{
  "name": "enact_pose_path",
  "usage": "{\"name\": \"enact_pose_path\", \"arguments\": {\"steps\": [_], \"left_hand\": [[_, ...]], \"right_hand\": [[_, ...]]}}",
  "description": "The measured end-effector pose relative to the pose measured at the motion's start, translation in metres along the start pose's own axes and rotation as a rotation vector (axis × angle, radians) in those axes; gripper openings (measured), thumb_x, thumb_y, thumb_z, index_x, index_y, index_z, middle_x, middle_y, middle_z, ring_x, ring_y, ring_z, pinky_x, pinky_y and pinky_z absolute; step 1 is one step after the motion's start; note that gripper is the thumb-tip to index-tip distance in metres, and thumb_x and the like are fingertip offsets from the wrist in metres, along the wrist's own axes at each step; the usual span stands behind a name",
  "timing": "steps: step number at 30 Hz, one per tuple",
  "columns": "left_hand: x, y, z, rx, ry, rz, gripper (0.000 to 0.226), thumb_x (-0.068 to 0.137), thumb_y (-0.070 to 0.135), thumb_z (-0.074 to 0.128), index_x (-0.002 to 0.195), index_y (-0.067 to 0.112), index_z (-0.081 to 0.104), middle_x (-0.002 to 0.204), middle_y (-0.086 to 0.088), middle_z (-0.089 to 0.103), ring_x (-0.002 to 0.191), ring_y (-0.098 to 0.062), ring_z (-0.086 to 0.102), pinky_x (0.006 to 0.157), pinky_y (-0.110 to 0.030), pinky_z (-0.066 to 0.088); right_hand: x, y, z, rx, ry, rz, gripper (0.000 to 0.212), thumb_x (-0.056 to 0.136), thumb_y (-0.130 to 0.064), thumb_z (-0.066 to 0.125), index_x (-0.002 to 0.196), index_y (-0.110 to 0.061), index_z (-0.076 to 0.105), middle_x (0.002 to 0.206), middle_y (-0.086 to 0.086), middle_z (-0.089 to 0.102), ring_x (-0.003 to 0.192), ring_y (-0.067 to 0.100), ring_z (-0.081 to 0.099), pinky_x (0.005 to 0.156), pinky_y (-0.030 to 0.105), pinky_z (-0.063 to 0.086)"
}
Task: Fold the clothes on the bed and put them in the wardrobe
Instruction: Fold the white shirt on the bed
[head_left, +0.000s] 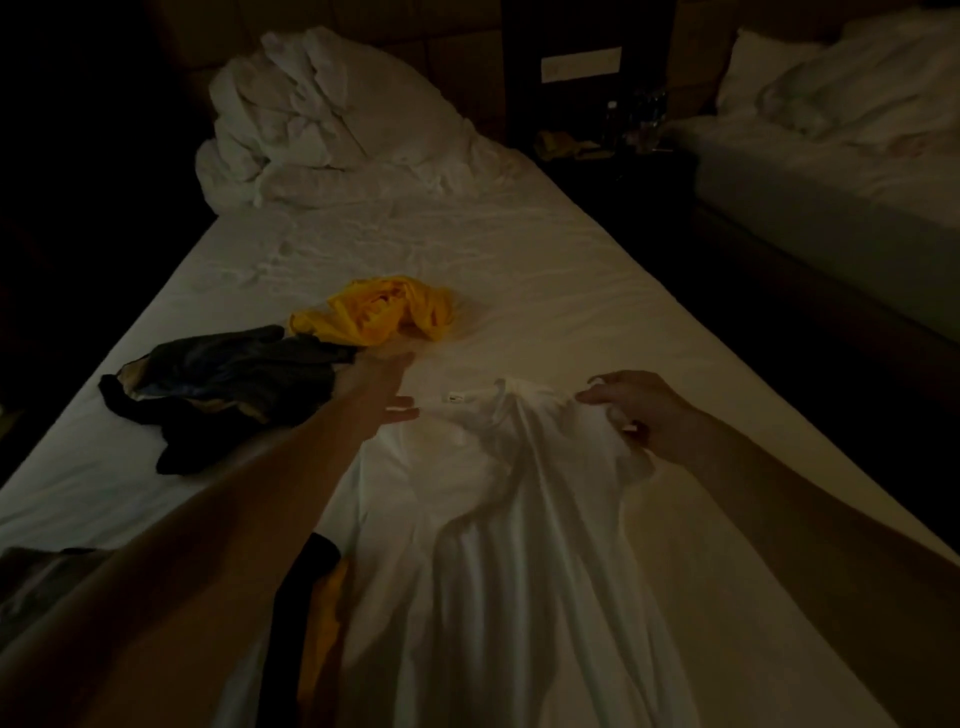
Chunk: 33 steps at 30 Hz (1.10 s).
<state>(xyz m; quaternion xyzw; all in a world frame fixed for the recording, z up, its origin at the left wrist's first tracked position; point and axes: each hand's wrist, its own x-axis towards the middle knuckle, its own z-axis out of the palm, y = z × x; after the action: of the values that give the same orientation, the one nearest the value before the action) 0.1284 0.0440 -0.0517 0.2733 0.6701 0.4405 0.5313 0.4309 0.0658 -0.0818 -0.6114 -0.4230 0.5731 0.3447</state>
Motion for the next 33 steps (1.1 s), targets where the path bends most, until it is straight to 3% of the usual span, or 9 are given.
{"name": "enact_pose_path", "arguments": {"steps": [4,8,11,15,19,23,25,28,33], "left_hand": [[-0.01,-0.042,-0.016,0.416,0.089,-0.104,0.017,0.097,0.013,0.055,0.107,0.001,0.06,0.091,-0.012,0.057,0.07,-0.022,0.055,0.063,-0.033,0.05],[-0.041,-0.085,-0.033,0.915,-0.015,-0.034,0.02,0.087,0.013,0.066,0.101,-0.002,0.065,0.098,-0.017,0.068,0.079,-0.026,0.066,0.061,-0.031,0.054],[-0.069,-0.11,-0.044,1.155,-0.138,0.049,0.029,0.078,0.026,0.077,0.098,0.007,0.066,0.106,-0.013,0.066,0.096,-0.026,0.064,0.074,-0.03,0.05],[-0.119,-0.159,-0.051,1.214,-0.134,0.072,0.041,0.081,0.039,0.069,0.11,0.01,0.066,0.117,-0.011,0.063,0.106,-0.028,0.063,0.081,-0.029,0.048],[-0.166,-0.195,-0.051,1.265,-0.223,0.042,0.055,0.09,0.046,0.055,0.132,0.011,0.051,0.135,-0.015,0.052,0.118,-0.035,0.053,0.1,-0.044,0.045],[-0.233,-0.208,-0.046,1.25,-0.266,0.139,0.066,0.091,0.067,0.035,0.125,0.015,0.058,0.129,-0.007,0.056,0.129,-0.03,0.044,0.101,-0.04,0.04],[-0.261,-0.219,-0.051,1.169,-0.26,0.174,0.073,0.084,0.074,0.044,0.125,0.015,0.056,0.128,-0.001,0.056,0.13,-0.027,0.045,0.103,-0.036,0.037],[-0.289,-0.236,-0.068,1.249,-0.267,0.269,0.089,0.085,0.059,0.06,0.153,0.016,0.02,0.152,-0.005,0.032,0.136,-0.024,0.036,0.111,-0.032,0.031],[-0.327,-0.241,-0.08,1.29,0.016,0.543,0.061,0.098,0.033,0.049,0.151,0.017,0.022,0.149,-0.007,0.038,0.133,-0.026,0.04,0.105,-0.037,0.036]], "right_hand": [[-0.006,-0.007,0.029,0.132,-0.004,0.029,0.019,0.073,-0.004,0.078,0.084,-0.011,0.064,0.083,0.01,0.059,0.075,0.024,0.057,0.064,0.029,0.047],[-0.025,-0.022,0.09,0.251,0.007,0.051,0.013,0.081,0.003,0.071,0.092,0.002,0.065,0.08,0.015,0.062,0.065,0.021,0.059,0.056,0.026,0.05],[-0.053,-0.021,0.136,0.276,-0.224,0.073,0.013,0.088,0.003,0.061,0.101,0.002,0.061,0.092,0.018,0.061,0.08,0.025,0.062,0.077,0.039,0.057],[-0.093,0.011,0.146,0.104,-0.3,0.002,0.034,0.096,-0.009,0.05,0.129,-0.014,0.049,0.117,0.015,0.057,0.096,0.025,0.058,0.075,0.034,0.057],[-0.143,0.068,0.097,-0.772,-0.063,-0.238,0.037,0.089,-0.019,0.057,0.126,-0.014,0.058,0.13,0.008,0.059,0.117,0.028,0.056,0.095,0.031,0.046],[-0.211,0.134,0.049,-1.167,-0.063,-0.094,0.054,0.084,-0.032,0.063,0.132,-0.013,0.047,0.133,0.013,0.052,0.124,0.034,0.049,0.099,0.039,0.045],[-0.242,0.158,0.034,-1.184,-0.018,-0.032,0.065,0.082,-0.043,0.066,0.135,-0.014,0.041,0.134,0.014,0.049,0.124,0.036,0.048,0.096,0.04,0.045],[-0.282,0.185,0.018,-1.121,0.0,0.015,0.071,0.077,-0.051,0.07,0.132,-0.013,0.047,0.127,0.012,0.057,0.113,0.032,0.059,0.084,0.034,0.049],[-0.326,0.207,0.006,-1.083,-0.08,-0.066,0.069,0.079,-0.05,0.068,0.135,-0.023,0.037,0.121,0.011,0.058,0.101,0.03,0.061,0.081,0.035,0.052]]}}
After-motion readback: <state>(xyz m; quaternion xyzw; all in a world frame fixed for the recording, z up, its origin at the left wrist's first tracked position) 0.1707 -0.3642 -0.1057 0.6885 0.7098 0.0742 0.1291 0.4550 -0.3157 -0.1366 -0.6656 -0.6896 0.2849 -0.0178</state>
